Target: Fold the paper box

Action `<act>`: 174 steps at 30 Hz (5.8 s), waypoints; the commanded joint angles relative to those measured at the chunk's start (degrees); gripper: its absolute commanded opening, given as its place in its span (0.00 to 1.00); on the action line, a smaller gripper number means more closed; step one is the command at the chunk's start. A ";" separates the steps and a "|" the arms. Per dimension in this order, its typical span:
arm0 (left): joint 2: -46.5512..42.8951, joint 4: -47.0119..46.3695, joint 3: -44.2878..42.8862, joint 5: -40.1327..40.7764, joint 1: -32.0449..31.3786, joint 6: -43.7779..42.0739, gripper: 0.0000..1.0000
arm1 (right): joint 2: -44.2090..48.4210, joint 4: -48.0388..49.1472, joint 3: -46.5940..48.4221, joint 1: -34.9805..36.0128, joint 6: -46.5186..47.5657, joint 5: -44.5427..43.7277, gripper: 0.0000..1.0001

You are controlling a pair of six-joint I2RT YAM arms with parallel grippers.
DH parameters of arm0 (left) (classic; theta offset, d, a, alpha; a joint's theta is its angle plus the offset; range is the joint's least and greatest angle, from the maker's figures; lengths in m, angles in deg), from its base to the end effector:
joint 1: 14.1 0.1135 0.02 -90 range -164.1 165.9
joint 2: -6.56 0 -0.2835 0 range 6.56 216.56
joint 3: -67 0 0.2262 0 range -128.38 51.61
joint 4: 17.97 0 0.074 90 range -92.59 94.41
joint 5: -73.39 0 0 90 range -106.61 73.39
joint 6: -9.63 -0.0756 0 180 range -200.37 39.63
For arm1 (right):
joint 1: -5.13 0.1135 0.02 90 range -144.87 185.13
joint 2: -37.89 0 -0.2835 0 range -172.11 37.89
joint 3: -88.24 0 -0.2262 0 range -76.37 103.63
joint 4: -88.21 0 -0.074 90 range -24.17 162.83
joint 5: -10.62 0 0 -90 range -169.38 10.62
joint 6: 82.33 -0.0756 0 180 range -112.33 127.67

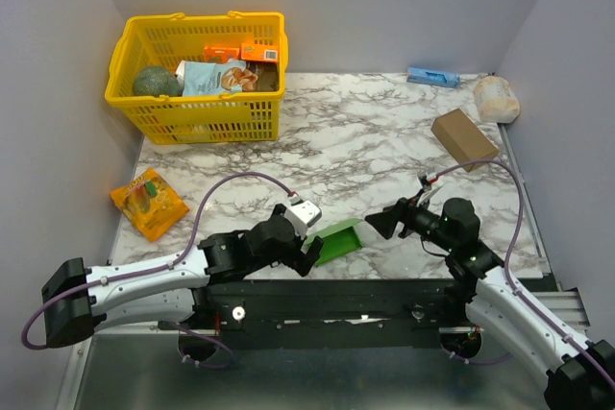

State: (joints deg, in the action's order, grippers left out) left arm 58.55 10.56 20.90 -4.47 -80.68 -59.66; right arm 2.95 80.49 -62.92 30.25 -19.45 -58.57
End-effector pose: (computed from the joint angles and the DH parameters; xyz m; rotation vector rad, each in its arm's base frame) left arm 0.0911 -0.1703 0.2301 0.7523 2.0981 -0.6382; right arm 0.1271 0.0893 0.2173 -0.2386 1.8912 0.9621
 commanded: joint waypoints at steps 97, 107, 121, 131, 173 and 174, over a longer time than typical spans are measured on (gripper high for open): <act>0.48 -16.05 1.80 -20.67 26.77 -4.89 0.84 | -16.22 38.40 -5.02 13.72 12.88 0.80 0.04; -0.13 -19.38 2.68 -25.75 27.92 -4.27 0.57 | -13.31 33.74 -3.96 13.72 13.31 2.91 0.04; 6.28 -23.60 1.89 -29.81 27.83 -2.87 0.00 | -18.58 29.52 0.52 13.90 17.71 -4.64 0.06; 11.12 -30.54 1.89 -6.80 23.09 -2.43 0.00 | -35.87 38.02 6.32 21.01 18.68 -32.31 0.08; 28.96 -59.63 6.46 22.05 7.35 -6.73 0.00 | -57.41 53.19 12.83 36.66 13.03 -61.17 0.02; 29.92 -60.77 6.55 21.70 7.35 -6.91 0.00 | -58.57 55.77 12.91 36.75 14.62 -61.07 0.00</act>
State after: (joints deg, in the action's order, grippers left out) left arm 85.96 -42.46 29.51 21.41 -72.18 -65.47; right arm -51.16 121.80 -51.47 65.29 -9.50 -123.42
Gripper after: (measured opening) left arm 0.009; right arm 0.036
